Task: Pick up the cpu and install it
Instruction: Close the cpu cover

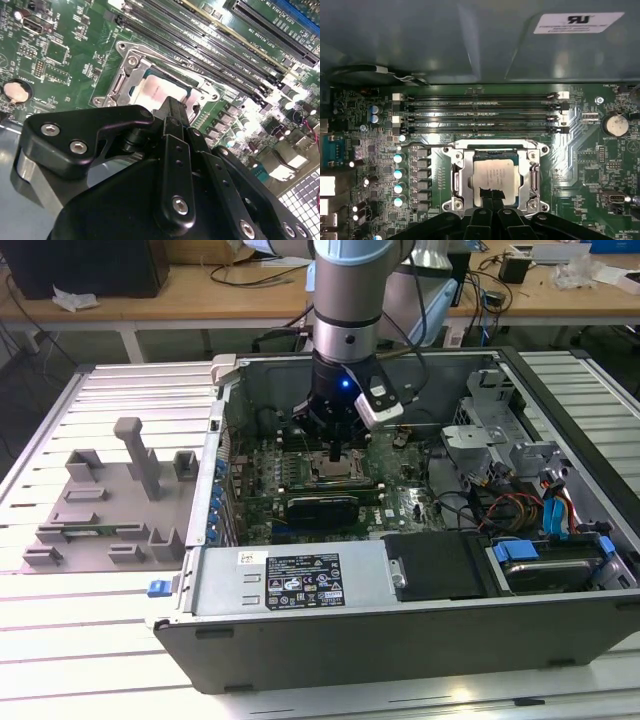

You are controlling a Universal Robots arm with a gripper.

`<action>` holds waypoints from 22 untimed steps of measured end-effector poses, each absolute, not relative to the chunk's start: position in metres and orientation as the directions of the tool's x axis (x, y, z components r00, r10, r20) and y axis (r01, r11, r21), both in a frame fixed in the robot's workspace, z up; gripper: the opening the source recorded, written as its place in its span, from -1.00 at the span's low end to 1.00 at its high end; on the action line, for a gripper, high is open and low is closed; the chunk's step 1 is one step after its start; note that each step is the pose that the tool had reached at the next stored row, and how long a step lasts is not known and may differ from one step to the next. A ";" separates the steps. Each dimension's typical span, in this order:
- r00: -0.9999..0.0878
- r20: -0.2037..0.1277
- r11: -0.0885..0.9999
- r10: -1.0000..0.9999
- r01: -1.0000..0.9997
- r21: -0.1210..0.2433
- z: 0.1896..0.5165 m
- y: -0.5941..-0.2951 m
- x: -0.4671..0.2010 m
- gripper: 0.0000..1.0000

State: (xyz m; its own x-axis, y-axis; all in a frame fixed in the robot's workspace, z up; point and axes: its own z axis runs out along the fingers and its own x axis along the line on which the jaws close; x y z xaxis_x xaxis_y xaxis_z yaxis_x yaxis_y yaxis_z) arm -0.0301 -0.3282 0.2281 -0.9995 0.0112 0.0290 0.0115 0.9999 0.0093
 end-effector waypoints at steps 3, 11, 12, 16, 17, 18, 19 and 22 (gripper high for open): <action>-1.000 0.028 1.000 0.009 0.009 0.009 0.227 -0.328 -0.032 -0.79; -1.000 -0.007 1.000 -0.008 -0.008 0.009 0.207 -0.320 -0.058 -0.79; -1.000 -0.007 1.000 -0.008 -0.008 0.010 0.207 -0.319 -0.057 -0.79; -1.000 -0.007 1.000 -0.008 -0.008 0.010 0.207 -0.318 -0.051 -0.79; -1.000 -0.007 1.000 -0.009 -0.009 0.010 0.207 -0.318 -0.050 -0.79; -1.000 -0.007 1.000 -0.009 -0.009 0.010 0.207 -0.318 -0.049 -0.79; -1.000 -0.007 1.000 -0.009 -0.009 0.010 0.207 -0.317 -0.047 -0.79; -1.000 -0.006 1.000 -0.010 -0.010 0.010 0.207 -0.316 -0.041 -0.79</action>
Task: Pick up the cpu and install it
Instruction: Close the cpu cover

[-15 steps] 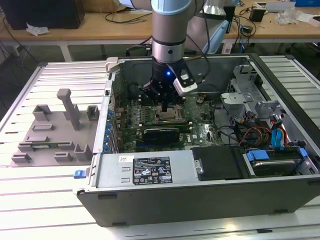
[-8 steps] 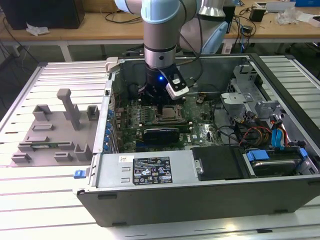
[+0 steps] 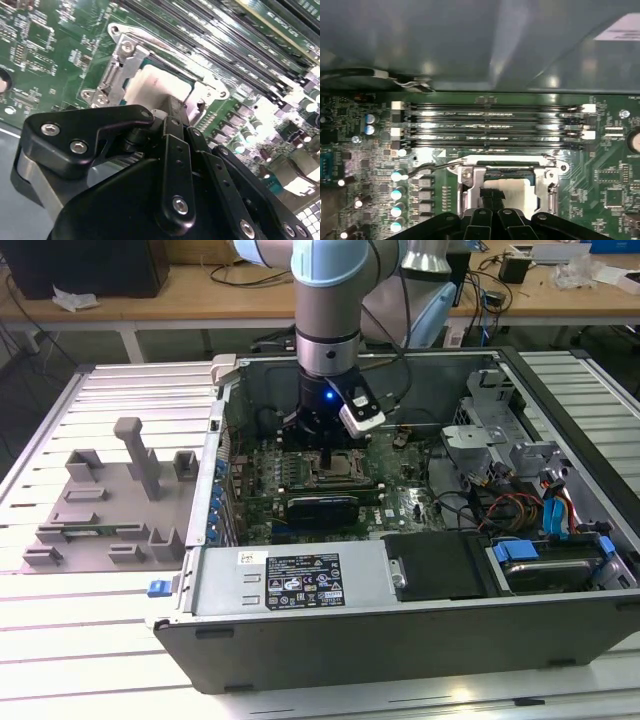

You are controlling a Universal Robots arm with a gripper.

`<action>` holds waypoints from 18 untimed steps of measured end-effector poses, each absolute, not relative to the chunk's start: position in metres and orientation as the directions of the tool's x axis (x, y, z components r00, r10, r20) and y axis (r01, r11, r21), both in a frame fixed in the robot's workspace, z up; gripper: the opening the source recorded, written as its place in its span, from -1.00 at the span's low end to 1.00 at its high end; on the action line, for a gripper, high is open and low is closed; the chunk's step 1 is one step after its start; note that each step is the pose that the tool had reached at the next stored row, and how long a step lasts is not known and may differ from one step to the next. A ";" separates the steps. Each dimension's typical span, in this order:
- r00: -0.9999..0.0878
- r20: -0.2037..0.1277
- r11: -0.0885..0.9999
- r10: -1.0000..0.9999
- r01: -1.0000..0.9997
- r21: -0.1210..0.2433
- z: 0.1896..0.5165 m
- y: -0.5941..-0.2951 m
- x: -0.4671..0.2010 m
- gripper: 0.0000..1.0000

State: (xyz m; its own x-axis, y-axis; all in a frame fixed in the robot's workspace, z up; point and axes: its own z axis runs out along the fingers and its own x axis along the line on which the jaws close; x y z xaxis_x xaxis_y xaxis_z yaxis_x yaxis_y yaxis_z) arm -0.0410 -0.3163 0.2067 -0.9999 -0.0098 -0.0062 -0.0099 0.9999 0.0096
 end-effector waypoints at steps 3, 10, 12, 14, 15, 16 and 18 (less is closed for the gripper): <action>-1.000 -0.002 1.000 -0.011 -0.011 0.010 0.207 -0.315 -0.026 -0.79; -1.000 -0.001 1.000 -0.013 -0.013 0.010 0.206 -0.315 -0.017 -0.79; -1.000 -0.001 1.000 -0.013 -0.013 0.009 0.206 -0.315 -0.015 -0.79; -1.000 -0.001 1.000 -0.012 -0.012 0.009 0.208 -0.315 -0.015 -0.79; -1.000 -0.001 1.000 -0.012 -0.012 0.010 0.210 -0.315 -0.015 -0.79; -1.000 -0.001 1.000 -0.012 -0.012 0.010 0.211 -0.315 -0.015 -0.79; -1.000 -0.001 1.000 -0.013 -0.013 0.010 0.213 -0.315 -0.016 -0.79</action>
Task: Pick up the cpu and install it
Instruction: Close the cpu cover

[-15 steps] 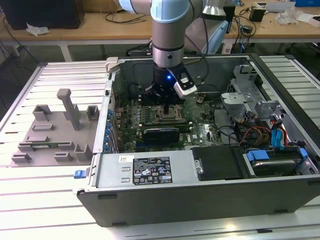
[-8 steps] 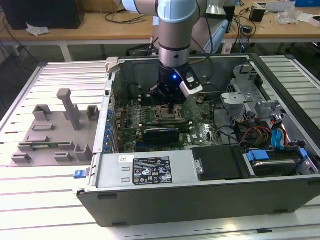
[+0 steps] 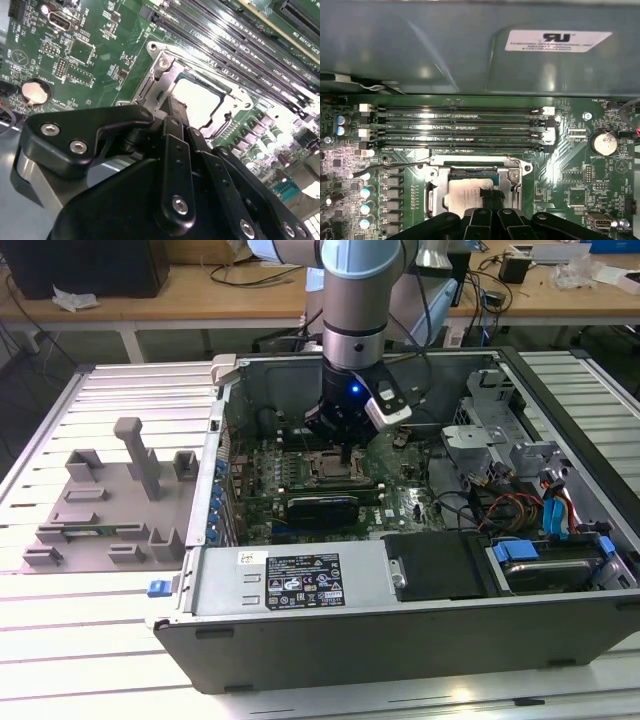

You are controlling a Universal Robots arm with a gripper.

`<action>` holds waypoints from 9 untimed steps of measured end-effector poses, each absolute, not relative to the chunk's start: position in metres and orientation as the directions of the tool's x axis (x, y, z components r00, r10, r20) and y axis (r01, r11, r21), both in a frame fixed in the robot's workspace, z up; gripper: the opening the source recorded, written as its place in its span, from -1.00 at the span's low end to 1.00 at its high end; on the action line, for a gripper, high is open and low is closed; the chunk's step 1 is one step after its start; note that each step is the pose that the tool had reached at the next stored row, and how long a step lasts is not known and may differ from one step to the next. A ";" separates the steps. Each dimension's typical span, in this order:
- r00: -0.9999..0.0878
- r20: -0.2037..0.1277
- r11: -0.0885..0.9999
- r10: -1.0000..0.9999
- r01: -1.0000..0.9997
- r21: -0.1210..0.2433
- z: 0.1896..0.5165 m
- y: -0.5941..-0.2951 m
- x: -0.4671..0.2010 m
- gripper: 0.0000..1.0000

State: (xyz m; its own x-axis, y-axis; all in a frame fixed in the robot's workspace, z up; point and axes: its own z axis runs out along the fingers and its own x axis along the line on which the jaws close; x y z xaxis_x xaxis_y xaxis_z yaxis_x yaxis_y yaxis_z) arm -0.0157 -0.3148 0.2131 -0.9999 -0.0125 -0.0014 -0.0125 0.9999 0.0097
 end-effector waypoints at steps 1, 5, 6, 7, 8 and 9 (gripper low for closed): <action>-1.000 -0.001 1.000 -0.013 -0.013 0.010 0.213 -0.315 -0.017 -0.79; -1.000 -0.002 1.000 -0.013 -0.013 0.009 0.212 -0.314 -0.034 -0.79; -1.000 -0.003 1.000 -0.013 -0.013 0.009 0.211 -0.313 -0.040 -0.79; -1.000 -0.003 1.000 -0.012 -0.013 0.010 0.210 -0.313 -0.045 -0.79; -1.000 -0.003 1.000 -0.013 -0.013 0.011 0.208 -0.312 -0.047 -0.79; -1.000 -0.003 1.000 -0.013 -0.013 0.013 0.207 -0.312 -0.048 -0.79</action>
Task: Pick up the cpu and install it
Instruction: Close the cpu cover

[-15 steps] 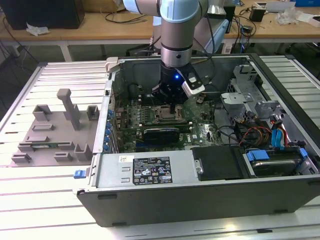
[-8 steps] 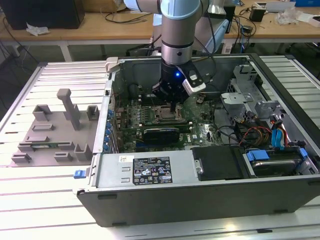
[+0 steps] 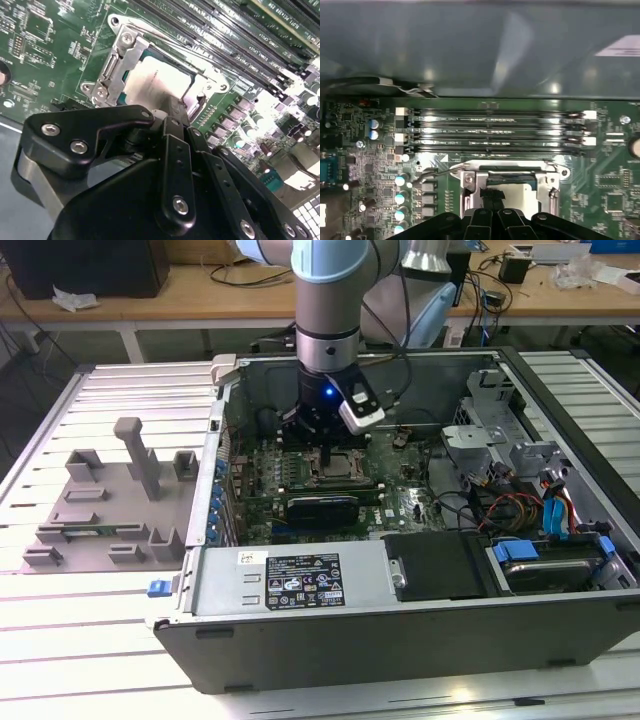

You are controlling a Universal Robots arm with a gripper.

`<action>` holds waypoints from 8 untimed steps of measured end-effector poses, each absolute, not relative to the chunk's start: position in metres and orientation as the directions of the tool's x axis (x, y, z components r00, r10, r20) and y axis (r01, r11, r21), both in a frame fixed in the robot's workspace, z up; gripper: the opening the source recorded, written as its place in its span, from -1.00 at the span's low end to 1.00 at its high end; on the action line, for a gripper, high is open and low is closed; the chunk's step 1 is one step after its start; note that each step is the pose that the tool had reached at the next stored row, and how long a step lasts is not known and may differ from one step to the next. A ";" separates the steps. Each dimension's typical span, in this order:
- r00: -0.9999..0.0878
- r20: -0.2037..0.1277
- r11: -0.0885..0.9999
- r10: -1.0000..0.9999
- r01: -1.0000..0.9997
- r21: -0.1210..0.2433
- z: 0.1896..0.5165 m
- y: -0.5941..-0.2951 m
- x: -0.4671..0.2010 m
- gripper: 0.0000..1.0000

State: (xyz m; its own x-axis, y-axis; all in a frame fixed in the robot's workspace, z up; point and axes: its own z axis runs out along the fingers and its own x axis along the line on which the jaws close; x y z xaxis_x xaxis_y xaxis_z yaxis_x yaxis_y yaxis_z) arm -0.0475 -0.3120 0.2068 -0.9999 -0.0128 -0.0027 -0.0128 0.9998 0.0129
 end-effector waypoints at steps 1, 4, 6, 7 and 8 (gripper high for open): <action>-1.000 -0.003 1.000 -0.013 -0.013 0.015 0.206 -0.312 -0.048 -0.79; -1.000 -0.003 1.000 -0.013 -0.013 0.018 0.206 -0.311 -0.050 -0.79; -1.000 -0.003 1.000 -0.013 -0.013 0.018 0.206 -0.311 -0.050 -0.79; -1.000 -0.003 1.000 -0.013 -0.013 0.018 0.206 -0.310 -0.050 -0.79; -1.000 -0.003 1.000 -0.013 -0.013 0.019 0.206 -0.309 -0.050 -0.79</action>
State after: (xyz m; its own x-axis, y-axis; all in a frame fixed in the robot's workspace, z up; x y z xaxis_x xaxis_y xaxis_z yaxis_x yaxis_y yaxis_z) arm -0.0501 -0.3087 0.2056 -0.9999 -0.0130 -0.0033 -0.0130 0.9997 0.0186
